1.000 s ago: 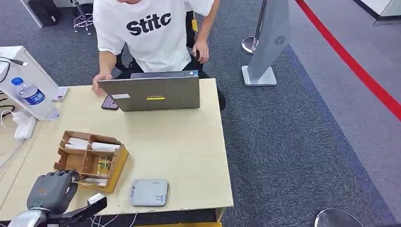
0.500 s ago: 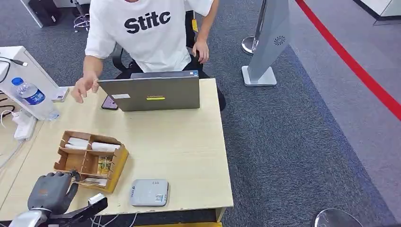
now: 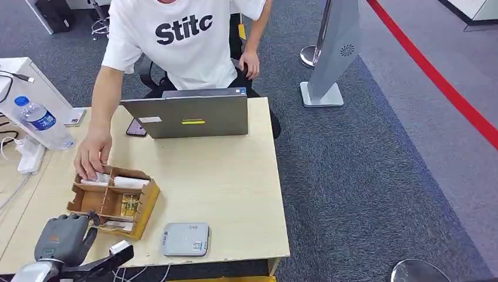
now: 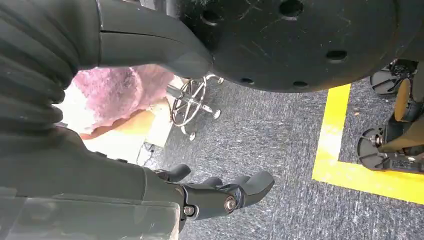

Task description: Pass the card to the sensor for recognition and then transmit it.

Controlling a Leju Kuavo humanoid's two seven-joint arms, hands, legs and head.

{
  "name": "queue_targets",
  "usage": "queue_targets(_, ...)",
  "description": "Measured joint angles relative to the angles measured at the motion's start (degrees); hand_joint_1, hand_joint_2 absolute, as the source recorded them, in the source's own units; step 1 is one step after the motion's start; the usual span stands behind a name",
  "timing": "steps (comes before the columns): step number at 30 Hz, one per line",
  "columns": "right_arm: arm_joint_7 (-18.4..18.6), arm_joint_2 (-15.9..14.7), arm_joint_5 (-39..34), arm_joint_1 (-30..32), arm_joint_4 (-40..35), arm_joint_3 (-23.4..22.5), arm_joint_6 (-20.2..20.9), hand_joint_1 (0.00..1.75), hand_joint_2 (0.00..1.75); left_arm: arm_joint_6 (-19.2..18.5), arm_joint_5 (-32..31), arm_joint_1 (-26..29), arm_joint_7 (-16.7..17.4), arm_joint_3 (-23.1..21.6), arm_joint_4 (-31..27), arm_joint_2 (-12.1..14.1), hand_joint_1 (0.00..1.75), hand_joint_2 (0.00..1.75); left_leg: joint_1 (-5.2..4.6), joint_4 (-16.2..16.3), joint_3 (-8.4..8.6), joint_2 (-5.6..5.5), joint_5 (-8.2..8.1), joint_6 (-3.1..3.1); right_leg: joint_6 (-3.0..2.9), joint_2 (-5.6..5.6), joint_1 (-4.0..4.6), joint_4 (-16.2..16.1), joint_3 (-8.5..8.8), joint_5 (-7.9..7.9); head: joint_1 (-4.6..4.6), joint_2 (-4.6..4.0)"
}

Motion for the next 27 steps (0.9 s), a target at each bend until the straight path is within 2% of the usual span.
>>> queue_targets(3,0.15,0.09,-0.28,-0.01,0.04,0.11,0.00,0.00,1.75,3.09,-0.17,-1.27,0.72,0.76,-1.63,-0.81,1.75,1.75,0.00,0.01,-0.02,-0.02,0.01,0.00,0.00,-0.04,0.00,0.00,-0.01,0.00,0.00,0.00)
queue_targets(12,0.85,0.28,-1.38,-0.20,0.15,1.42,0.02,0.00,1.75,1.27,0.79,-9.39,1.86,4.41,-6.60,-3.87,1.75,1.75,0.00,0.01,0.00,0.00,0.03,-0.02,-0.05,-0.01,0.00,0.00,0.02,0.05,0.00,0.00)
queue_targets(27,1.07,0.31,-2.05,-0.33,0.22,1.90,0.09,0.00,1.75,0.97,0.77,-10.12,1.72,5.57,-6.84,-5.57,1.75,1.75,0.00,0.01,0.00,0.00,0.03,-0.02,-0.05,0.01,0.00,0.00,-0.01,0.05,0.00,0.00)
